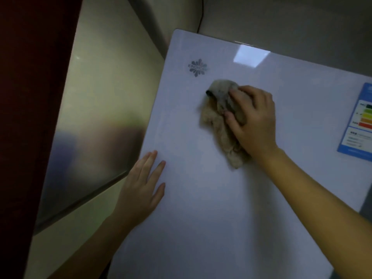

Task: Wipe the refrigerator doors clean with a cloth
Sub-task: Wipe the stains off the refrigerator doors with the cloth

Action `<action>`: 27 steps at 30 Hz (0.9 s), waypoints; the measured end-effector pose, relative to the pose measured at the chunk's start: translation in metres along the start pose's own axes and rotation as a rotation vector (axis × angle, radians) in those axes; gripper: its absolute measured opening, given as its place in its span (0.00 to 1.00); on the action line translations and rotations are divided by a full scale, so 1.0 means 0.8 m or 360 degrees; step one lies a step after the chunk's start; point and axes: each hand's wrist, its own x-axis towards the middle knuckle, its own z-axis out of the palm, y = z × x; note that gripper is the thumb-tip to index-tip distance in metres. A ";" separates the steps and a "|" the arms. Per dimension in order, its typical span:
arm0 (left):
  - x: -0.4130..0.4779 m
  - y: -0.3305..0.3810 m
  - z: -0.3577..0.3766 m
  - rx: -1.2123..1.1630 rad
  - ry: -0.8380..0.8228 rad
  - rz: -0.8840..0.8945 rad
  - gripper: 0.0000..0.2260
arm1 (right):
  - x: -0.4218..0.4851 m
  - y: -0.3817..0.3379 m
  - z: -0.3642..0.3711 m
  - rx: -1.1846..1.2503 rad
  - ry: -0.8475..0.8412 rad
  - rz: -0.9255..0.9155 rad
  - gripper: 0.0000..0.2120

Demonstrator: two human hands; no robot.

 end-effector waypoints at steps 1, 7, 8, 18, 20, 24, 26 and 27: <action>0.000 0.000 0.000 -0.0001 0.0002 -0.0007 0.25 | 0.001 -0.004 0.002 0.0006 -0.0020 0.0024 0.23; -0.025 -0.001 0.007 0.0024 0.0038 -0.0056 0.24 | -0.106 -0.066 0.018 0.0125 -0.0374 -0.0559 0.23; -0.033 -0.003 0.009 0.0020 0.0034 -0.0041 0.24 | -0.126 -0.072 0.016 0.0154 -0.0417 -0.0668 0.22; -0.089 -0.009 0.012 -0.0004 -0.0012 -0.0039 0.23 | -0.028 -0.057 0.032 0.0002 -0.0134 -0.0282 0.22; -0.092 -0.009 0.011 -0.0031 -0.0025 -0.0053 0.23 | -0.004 -0.066 0.044 -0.0002 -0.0086 -0.0094 0.25; -0.094 -0.010 0.011 -0.0085 -0.0062 -0.0068 0.24 | -0.010 -0.117 0.071 0.0054 -0.0188 -0.0083 0.28; -0.095 -0.010 0.011 -0.0100 -0.0074 -0.0074 0.25 | -0.044 -0.136 0.076 0.0079 -0.0268 -0.0254 0.27; -0.095 -0.010 0.011 -0.0107 -0.0080 -0.0074 0.25 | -0.068 -0.142 0.073 0.0101 -0.0290 -0.0316 0.25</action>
